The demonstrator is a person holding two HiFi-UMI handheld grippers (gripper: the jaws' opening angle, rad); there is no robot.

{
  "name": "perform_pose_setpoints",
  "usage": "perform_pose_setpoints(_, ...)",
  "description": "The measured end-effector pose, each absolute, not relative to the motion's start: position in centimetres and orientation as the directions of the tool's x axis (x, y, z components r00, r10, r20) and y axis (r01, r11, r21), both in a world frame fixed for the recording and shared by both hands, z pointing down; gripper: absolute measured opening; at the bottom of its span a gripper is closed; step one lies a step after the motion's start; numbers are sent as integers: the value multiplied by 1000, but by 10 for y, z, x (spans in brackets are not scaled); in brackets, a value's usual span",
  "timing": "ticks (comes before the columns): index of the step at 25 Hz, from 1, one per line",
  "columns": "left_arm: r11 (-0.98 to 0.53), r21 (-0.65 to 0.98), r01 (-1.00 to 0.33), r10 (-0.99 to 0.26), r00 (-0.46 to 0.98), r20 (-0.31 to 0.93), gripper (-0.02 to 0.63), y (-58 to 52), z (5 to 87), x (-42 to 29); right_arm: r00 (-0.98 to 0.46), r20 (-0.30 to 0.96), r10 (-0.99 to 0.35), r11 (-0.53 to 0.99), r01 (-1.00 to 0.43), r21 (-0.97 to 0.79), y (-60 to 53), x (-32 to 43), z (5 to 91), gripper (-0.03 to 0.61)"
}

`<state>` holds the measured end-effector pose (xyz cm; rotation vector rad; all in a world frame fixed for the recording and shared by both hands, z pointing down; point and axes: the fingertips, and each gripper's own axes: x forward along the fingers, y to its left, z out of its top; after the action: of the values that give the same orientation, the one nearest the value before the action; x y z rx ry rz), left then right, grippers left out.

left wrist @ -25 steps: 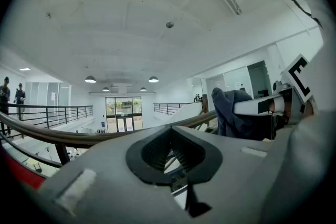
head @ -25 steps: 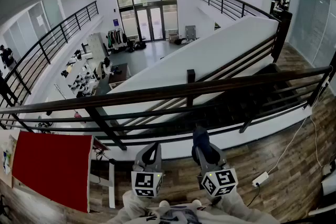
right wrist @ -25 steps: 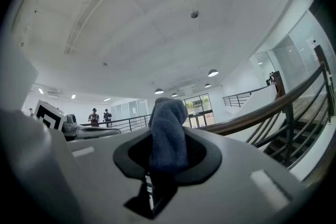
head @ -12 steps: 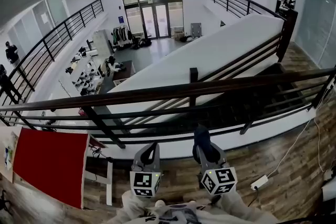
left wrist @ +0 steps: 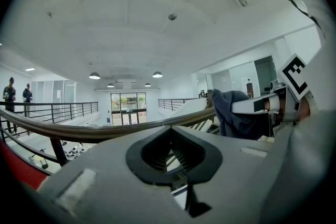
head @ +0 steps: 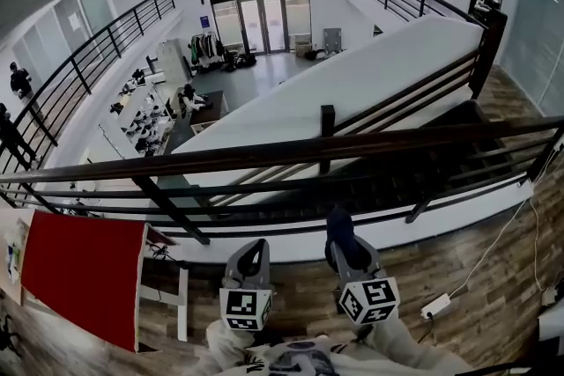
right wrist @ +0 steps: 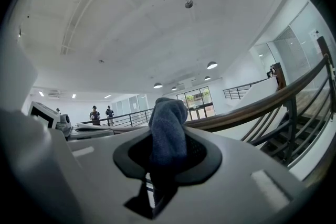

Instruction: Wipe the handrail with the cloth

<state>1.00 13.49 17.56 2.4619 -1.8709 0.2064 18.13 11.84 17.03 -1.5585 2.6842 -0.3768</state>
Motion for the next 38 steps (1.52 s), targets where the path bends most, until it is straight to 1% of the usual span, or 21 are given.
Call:
perform_pose_setpoints(4,-267,-38,-963,-957,260,126,5,121,187,-25,-515,118,-849,487,-850,-202,102,143,178,84)
perform_pose_setpoints(8,-267,-41,-963,-954,259,149,5,104,194,-80,-519,140,-843,490,-849,-197,81,85,186,84)
perform_pose_setpoints(11,-230,-51,-972,-963,220,154,5,91,198,-126,-553,165,-816,523,-830,-194,64,36,196,84)
perform_pose_setpoints(20,-99,-25,-995,-976,92,198,5,72,226,-291,-682,202,-703,650,-731,-206,38,-152,221,84)
perform_pose_setpoints(23,-57,-34,-998,-978,49,205,5,68,232,-335,-716,211,-666,685,-698,-207,28,-204,227,84)
perform_pose_setpoints(30,1,-29,-1000,-976,-7,216,5,47,238,-408,-754,231,-614,731,-654,-192,2,-301,241,84)
perform_pose_setpoints(38,24,-19,-1000,-973,-28,228,5,23,246,-461,-764,255,-593,747,-640,-181,-17,-382,247,84)
